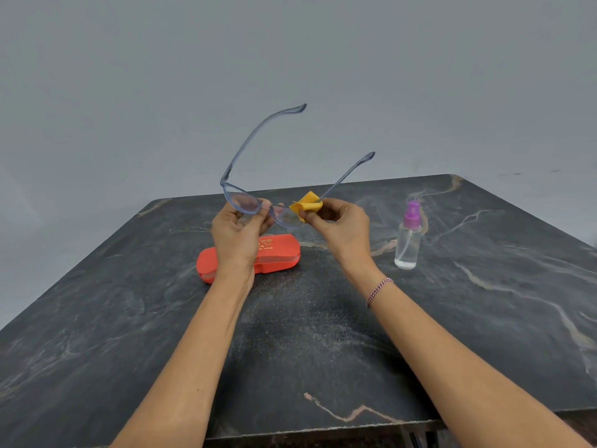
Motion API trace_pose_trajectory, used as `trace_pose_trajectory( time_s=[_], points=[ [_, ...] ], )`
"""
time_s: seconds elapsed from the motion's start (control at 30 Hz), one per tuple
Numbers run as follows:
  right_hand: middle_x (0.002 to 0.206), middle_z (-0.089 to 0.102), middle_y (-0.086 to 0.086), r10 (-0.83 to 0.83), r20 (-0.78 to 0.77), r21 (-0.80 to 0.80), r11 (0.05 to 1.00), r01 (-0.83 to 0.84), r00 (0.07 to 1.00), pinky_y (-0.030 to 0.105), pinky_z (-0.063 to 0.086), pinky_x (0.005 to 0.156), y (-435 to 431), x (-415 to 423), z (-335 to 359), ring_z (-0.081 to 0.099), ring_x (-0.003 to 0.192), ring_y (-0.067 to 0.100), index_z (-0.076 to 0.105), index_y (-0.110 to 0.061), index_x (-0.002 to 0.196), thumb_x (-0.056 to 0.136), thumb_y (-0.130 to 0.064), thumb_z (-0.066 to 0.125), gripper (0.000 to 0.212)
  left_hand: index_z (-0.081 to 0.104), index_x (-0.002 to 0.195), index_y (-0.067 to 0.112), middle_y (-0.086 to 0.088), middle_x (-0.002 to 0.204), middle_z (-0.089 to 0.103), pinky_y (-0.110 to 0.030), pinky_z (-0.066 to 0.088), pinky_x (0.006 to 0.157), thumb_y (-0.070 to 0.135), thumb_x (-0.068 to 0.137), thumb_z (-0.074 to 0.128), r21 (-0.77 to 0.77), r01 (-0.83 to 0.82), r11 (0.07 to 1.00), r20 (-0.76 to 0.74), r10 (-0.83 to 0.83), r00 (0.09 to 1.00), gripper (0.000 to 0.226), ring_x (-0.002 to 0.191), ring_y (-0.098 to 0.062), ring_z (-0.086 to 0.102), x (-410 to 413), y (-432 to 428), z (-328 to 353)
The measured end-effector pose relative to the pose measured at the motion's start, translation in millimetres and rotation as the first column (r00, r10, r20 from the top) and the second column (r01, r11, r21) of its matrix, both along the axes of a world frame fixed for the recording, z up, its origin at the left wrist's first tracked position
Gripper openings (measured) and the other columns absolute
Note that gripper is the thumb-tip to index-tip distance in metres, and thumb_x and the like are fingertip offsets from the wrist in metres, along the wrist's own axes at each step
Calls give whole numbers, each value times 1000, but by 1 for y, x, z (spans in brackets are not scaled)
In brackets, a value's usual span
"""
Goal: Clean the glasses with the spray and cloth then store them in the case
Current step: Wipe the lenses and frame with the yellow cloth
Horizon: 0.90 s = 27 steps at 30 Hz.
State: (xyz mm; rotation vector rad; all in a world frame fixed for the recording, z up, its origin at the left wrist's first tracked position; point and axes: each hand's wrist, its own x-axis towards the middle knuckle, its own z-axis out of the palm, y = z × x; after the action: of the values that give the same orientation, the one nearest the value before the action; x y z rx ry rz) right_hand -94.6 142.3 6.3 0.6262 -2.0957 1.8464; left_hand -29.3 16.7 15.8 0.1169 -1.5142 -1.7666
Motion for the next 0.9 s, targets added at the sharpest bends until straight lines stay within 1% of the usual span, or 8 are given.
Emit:
trace_pose_trajectory(
  time_s=[0.1,0.3,0.4,0.53,0.57,0.63,0.73,0.9],
  points=[
    [65,64,-11,-68,-20,4,998,68,997,5,41,58,1,0,3,54,56,-10,74,-14,86,75,-26,76,16,57,80,9,-13,85,65,-25,57,72,0,86,62,-39,-3,999,-30,2,1000,12,81,-22,72,1,7,0],
    [64,65,-11,-130,-23,-120,985,126,991,11,47,61,6,-2,10,55,57,-7,74,-16,87,75,-27,76,16,56,77,13,4,74,68,-21,56,71,-1,86,61,-120,-63,991,-93,52,994,18,80,-14,72,0,13,-2],
    [59,58,-15,-97,-15,-40,995,97,995,5,38,55,4,-1,5,51,52,-10,73,-14,83,76,-22,75,10,57,78,15,13,68,69,-24,57,74,-1,85,63,-159,-73,985,-92,59,994,18,78,-11,72,0,15,-3],
    [57,56,-14,-81,14,4,997,81,997,6,36,52,1,0,2,49,50,-8,72,-12,82,76,-21,75,11,56,79,17,0,77,68,-32,58,80,0,85,63,-209,-96,973,-82,81,993,20,81,-18,72,1,14,-3],
    [58,58,-12,-76,16,-10,997,76,997,8,39,54,2,0,4,51,52,-7,73,-13,82,76,-22,75,11,56,79,18,-2,79,67,-32,58,80,1,85,63,-220,-104,970,-81,88,993,20,82,-18,72,1,13,-3],
    [65,67,0,-55,33,-110,992,58,998,24,52,63,6,-1,9,58,62,2,73,-19,80,75,-26,75,9,56,80,18,-3,80,67,-30,58,79,2,86,64,-244,-130,961,-86,112,990,19,81,-14,72,1,11,-2],
    [77,71,15,-49,44,-222,973,58,998,43,55,77,12,-4,13,63,72,20,72,-28,75,72,-30,76,5,57,82,16,-4,80,68,-27,57,78,2,86,63,-262,-156,952,-96,135,986,17,79,-9,71,2,10,-2],
    [74,71,10,-13,59,-93,996,18,998,43,56,77,2,-1,4,65,73,19,74,-17,84,76,-24,75,11,57,81,20,11,73,69,-28,58,75,4,86,64,-284,-162,945,-83,144,986,18,76,-9,71,1,9,-3]
  ],
)
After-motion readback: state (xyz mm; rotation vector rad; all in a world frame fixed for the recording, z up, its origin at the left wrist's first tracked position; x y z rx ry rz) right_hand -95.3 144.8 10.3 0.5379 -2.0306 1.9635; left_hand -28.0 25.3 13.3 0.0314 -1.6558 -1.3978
